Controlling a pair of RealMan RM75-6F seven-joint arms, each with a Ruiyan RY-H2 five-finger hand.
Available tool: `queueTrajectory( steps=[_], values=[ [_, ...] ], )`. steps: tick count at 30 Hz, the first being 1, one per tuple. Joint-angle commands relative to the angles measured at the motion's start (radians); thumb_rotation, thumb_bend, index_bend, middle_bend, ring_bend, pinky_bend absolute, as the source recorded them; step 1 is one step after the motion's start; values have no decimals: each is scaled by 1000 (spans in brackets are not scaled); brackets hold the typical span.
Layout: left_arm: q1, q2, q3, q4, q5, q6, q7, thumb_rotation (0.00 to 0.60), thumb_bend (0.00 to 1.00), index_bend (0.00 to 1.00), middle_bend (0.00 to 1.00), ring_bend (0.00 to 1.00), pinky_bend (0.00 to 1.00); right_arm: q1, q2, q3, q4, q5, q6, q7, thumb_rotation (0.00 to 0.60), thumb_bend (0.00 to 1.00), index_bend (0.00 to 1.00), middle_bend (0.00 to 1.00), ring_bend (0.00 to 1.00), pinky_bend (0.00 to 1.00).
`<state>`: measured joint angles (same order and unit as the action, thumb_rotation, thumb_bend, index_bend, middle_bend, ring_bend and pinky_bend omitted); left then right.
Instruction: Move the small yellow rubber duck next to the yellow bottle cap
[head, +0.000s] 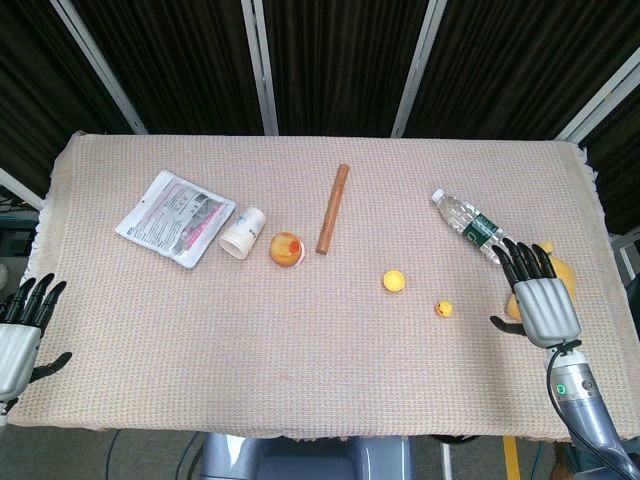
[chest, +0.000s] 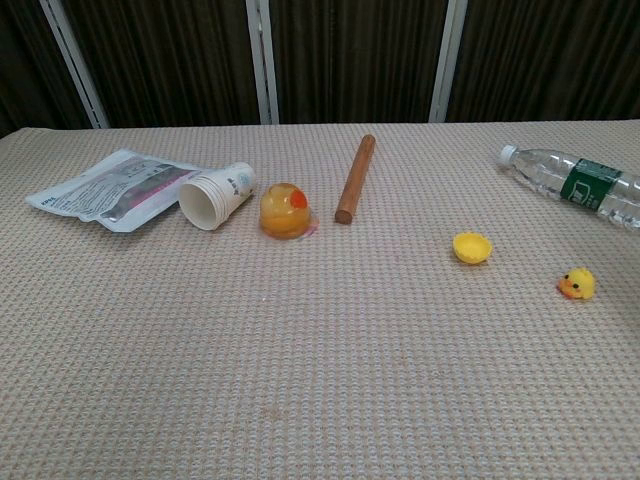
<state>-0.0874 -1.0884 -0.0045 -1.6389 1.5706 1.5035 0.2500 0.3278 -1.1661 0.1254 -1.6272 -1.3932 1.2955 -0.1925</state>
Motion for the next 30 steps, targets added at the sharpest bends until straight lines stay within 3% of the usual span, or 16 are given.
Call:
queueTrajectory(
  steps=[1,30],
  values=[
    [1,0,0,-1,0,1,0,600,0,0,0,0,170,-1,-1,0,1,-2,2,1,600,0,0,0,0,0],
    [6,0,0,-1,2,9,8,600,0,0,0,0,171,-3,-7,0,-4,-8,4,7,600,0,0,0,0,0]
  ],
)
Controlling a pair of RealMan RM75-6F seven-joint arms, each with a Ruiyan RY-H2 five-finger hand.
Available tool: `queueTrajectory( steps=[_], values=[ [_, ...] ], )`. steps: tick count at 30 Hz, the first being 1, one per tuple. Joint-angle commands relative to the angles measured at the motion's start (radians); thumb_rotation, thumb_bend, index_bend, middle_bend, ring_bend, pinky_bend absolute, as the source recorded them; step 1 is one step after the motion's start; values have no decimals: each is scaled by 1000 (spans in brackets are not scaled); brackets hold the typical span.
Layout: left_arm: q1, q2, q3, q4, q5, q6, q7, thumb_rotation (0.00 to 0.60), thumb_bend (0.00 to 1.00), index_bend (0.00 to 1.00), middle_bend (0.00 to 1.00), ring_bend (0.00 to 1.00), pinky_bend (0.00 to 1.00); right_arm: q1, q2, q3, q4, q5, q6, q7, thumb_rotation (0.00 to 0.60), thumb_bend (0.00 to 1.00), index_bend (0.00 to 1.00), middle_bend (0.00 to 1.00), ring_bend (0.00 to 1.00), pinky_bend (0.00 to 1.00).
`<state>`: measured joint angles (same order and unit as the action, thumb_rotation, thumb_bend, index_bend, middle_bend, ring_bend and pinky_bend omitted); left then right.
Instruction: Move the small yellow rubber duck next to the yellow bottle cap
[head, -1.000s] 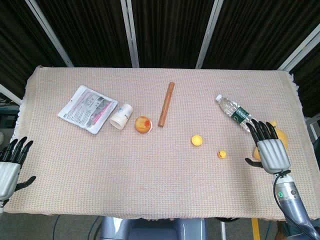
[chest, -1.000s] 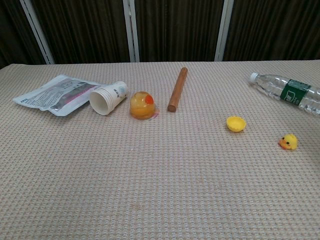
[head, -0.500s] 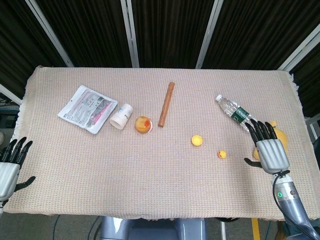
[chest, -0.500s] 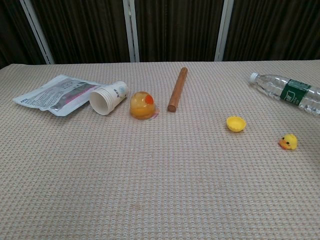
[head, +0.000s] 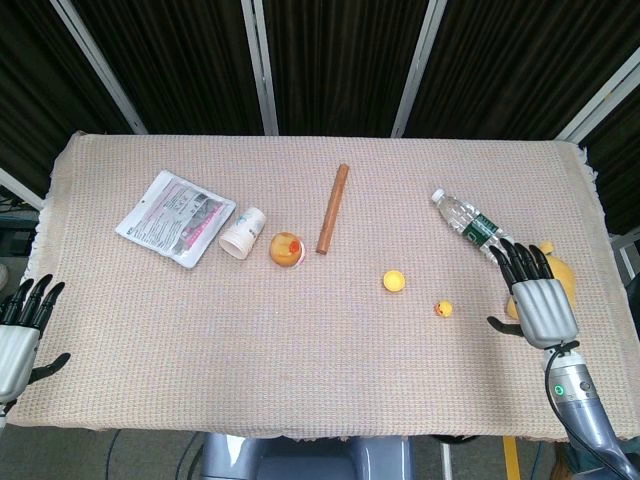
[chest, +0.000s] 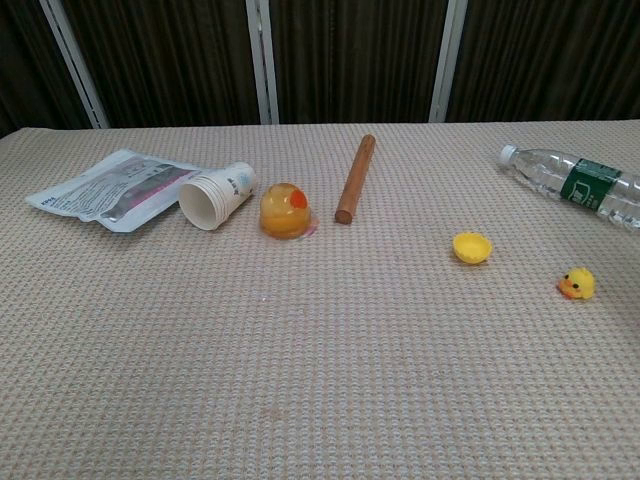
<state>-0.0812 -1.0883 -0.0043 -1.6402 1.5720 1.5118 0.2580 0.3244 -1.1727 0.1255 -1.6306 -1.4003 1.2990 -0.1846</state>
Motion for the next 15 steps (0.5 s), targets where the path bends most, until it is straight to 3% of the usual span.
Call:
queueTrajectory(
  steps=[1,15],
  values=[
    [0,0,0,1,2,1,0,600,0,0,0,0,171,0,-1,0,-1,-1,1,-2,600,0,0,0,0,0],
    [0,0,0,-1,2,1,3,600,0,0,0,0,171,11,-9,-2,0,-9,-17,4,600,0,0,0,0,0]
  ],
)
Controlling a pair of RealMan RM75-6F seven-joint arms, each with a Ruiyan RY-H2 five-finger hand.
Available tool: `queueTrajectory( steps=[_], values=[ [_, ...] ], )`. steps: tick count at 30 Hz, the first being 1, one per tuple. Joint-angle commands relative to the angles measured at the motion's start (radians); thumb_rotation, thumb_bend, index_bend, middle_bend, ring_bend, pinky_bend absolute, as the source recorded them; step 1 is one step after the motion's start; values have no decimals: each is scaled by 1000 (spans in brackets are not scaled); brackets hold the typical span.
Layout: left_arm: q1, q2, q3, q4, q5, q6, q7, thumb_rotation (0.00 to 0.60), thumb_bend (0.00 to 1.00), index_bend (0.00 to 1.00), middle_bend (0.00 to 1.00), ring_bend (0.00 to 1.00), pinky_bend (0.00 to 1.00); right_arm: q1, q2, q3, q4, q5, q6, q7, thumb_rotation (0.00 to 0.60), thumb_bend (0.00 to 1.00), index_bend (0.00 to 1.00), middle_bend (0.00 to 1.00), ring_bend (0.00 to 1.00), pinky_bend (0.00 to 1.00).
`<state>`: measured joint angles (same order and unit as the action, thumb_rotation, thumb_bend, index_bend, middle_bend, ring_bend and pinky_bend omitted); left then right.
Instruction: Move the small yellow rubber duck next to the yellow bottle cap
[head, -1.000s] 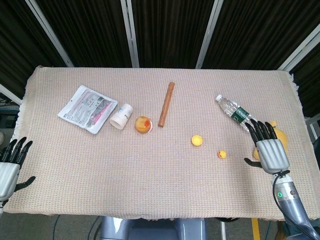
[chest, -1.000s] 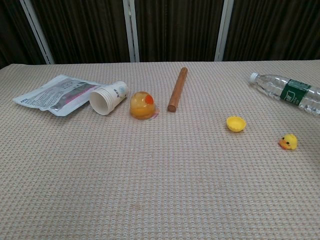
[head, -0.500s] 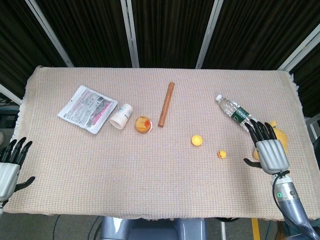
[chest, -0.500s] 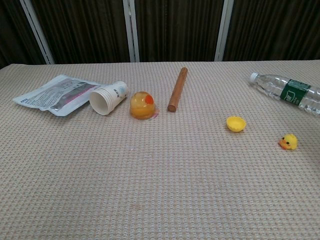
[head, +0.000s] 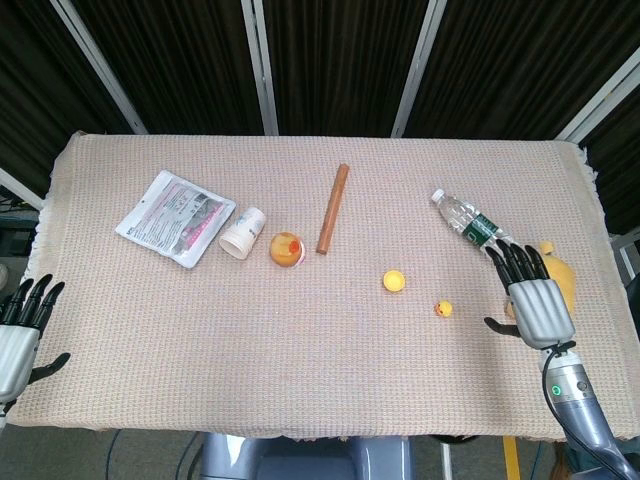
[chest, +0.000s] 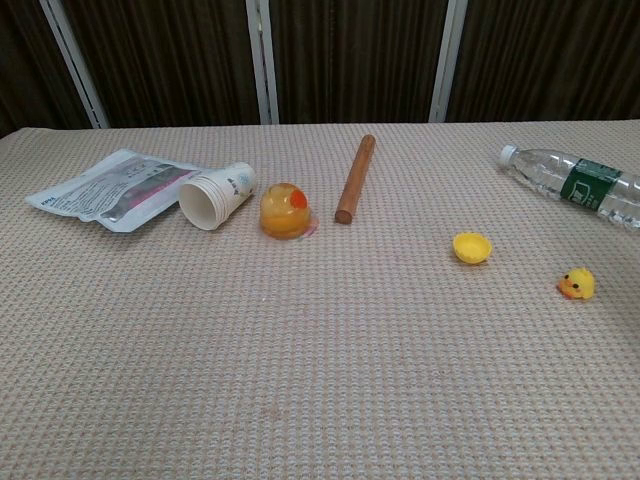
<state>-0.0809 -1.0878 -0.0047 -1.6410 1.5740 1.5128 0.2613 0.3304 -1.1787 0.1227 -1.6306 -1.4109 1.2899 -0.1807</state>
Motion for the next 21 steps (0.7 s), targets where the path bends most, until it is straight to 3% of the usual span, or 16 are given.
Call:
queueTrajectory(
  steps=[1,6,13,21],
  values=[
    [0,0,0,0,0,-1,-1,600,0,0,0,0,171,12,-7,2,-1,10,-24,-1,600,0,0,0,0,0],
    [-5,-1,0,0,2,-8,-2,600,0,0,0,0,171,54,-42,22,30,56,-83,-46,600,0,0,0,0,0],
    [-7,-1,1,0,2,-12,-3,600,0,0,0,0,170,106,-169,63,108,173,-162,-45,600,15,0,0,0,0],
    [-8,-1,1,1,0,-16,-9,600,0,0,0,0,170,118,-269,42,198,230,-206,-59,600,40,18,0,0,0]
  ],
)
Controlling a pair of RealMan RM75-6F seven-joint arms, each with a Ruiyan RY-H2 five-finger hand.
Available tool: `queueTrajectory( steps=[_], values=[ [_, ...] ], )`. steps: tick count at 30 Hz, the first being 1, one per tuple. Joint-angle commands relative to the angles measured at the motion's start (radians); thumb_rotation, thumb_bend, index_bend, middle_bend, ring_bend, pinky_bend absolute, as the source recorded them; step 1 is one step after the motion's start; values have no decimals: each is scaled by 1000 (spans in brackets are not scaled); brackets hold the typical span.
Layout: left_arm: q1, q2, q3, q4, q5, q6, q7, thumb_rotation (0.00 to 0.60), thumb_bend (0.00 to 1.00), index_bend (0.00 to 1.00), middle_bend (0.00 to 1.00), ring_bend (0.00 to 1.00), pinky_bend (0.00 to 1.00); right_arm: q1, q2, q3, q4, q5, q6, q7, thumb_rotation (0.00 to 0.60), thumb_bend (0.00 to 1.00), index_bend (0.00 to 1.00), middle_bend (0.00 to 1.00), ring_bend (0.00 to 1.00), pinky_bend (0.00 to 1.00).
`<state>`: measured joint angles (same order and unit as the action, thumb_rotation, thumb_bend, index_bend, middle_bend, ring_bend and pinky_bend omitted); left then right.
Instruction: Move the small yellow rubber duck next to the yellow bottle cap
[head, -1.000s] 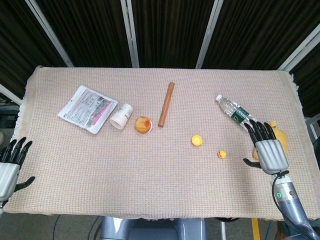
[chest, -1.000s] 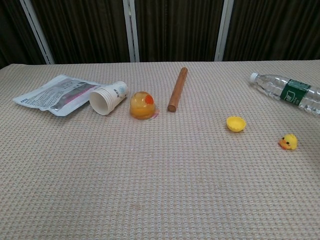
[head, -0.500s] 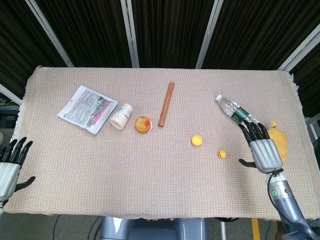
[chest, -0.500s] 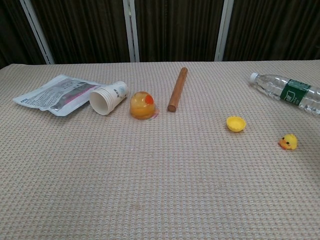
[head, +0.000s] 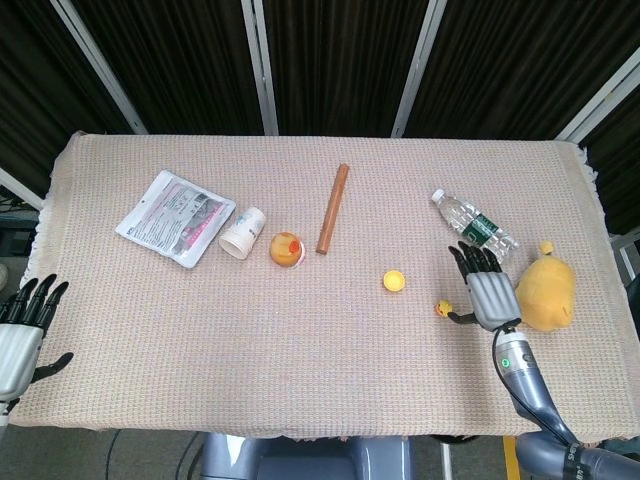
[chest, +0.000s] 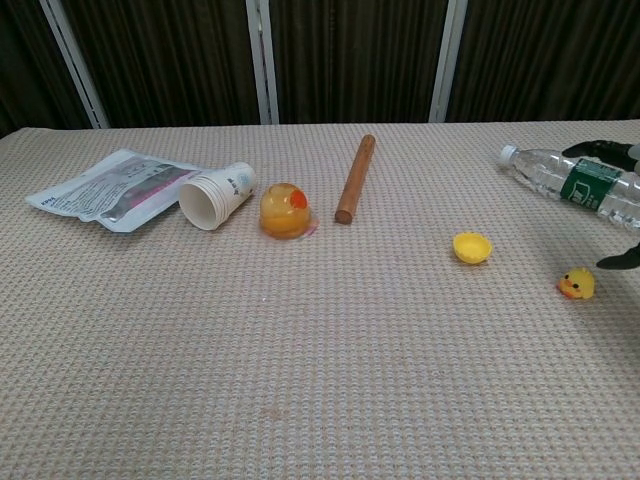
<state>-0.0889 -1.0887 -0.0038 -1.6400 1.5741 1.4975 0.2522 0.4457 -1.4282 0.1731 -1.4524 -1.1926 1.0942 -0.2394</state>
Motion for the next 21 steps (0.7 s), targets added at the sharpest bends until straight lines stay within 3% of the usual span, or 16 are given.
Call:
queueTrajectory(
  steps=[1,14,21],
  values=[
    [0,0,0,-1,1,0,1,600,0,0,0,0,170,0,-27,-12,30,15,-12,1,600,45,35,0,0,0],
    [1,2,0,-6,-5,-1,8,600,0,0,0,0,171,-7,-93,-30,118,3,-10,42,600,79,243,0,0,0],
    [1,2,-1,-6,-9,-4,4,600,0,0,0,0,171,-6,-131,-35,157,2,-17,57,600,83,277,0,0,0]
  ],
)
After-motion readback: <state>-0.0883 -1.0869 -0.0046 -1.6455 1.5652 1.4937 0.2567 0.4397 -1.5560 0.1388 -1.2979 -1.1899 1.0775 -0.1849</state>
